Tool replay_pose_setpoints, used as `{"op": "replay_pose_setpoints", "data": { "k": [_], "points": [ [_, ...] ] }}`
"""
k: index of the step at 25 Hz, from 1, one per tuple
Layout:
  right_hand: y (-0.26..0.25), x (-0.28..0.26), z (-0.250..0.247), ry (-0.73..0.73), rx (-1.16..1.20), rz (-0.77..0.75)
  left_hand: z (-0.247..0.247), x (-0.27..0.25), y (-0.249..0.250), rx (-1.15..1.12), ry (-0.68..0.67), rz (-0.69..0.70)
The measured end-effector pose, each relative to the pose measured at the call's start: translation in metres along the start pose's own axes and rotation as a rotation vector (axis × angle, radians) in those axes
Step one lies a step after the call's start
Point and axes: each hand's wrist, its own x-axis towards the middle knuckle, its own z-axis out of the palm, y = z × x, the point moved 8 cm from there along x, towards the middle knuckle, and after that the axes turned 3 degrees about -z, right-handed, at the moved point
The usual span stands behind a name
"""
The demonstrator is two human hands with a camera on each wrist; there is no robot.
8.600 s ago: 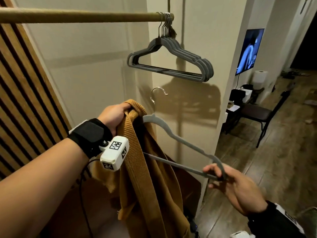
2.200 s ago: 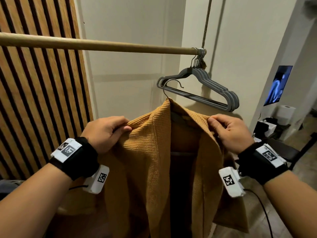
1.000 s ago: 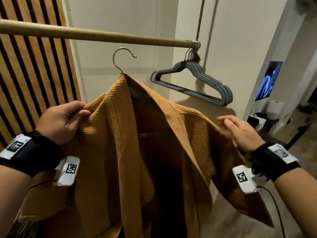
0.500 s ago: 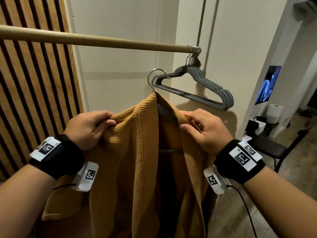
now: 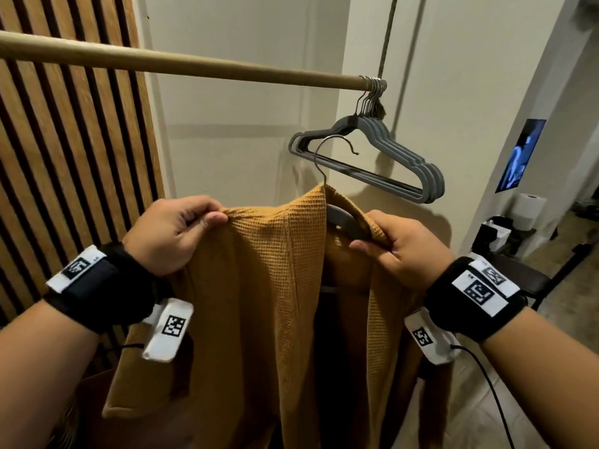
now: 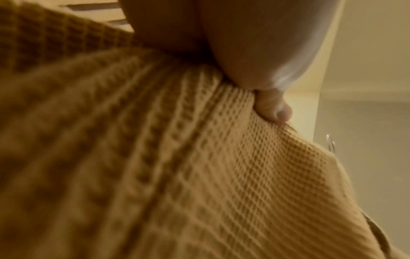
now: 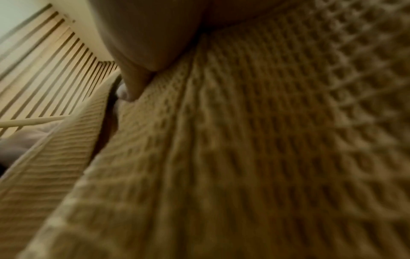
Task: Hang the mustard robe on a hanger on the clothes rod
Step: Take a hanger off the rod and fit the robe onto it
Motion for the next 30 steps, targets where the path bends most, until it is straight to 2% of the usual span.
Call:
{"op": "replay_pose_setpoints", "data": {
  "k": [2, 4, 5, 7, 10, 12, 14, 17, 20, 24, 26, 30],
  "points": [
    [0.001, -0.004, 0.003, -0.068, -0.144, -0.009, -0.005, 0.005, -0.007, 0.249, -0.060, -0.020],
    [-0.007, -0.005, 0.002, -0.075, -0.167, -0.057, -0.003, 0.009, -0.020, 0.575, -0.177, -0.118],
    [-0.010, -0.006, 0.000, -0.056, -0.162, -0.080, -0.002, 0.009, -0.025, 0.665, -0.215, -0.178],
    [-0.017, -0.007, -0.004, 0.000, -0.169, -0.093, 0.002, 0.004, -0.018, 0.585, -0.233, -0.223],
    [-0.019, -0.008, -0.009, 0.052, -0.159, -0.074, 0.024, -0.006, 0.020, 0.294, -0.197, -0.047],
    [-0.017, -0.008, -0.011, 0.053, -0.120, -0.069, 0.035, -0.008, 0.034, 0.244, -0.158, 0.083],
    [-0.013, -0.008, -0.017, 0.090, -0.019, -0.088, 0.034, -0.007, 0.037, 0.200, -0.113, 0.142],
    [-0.007, -0.008, -0.033, 0.156, 0.004, -0.087, 0.029, -0.007, 0.036, 0.260, -0.043, 0.219],
    [-0.006, -0.007, -0.033, 0.098, -0.074, 0.041, 0.031, -0.009, 0.039, 0.399, -0.007, 0.261],
    [-0.011, -0.003, -0.040, 0.148, 0.089, 0.155, 0.039, -0.010, 0.048, 0.491, -0.034, 0.284],
    [-0.013, 0.000, -0.044, 0.150, 0.154, 0.160, 0.040, -0.010, 0.051, 0.484, -0.048, 0.265],
    [-0.007, -0.001, -0.046, 0.208, 0.217, 0.196, 0.034, -0.020, 0.052, 0.313, -0.037, 0.263]
  ]
}}
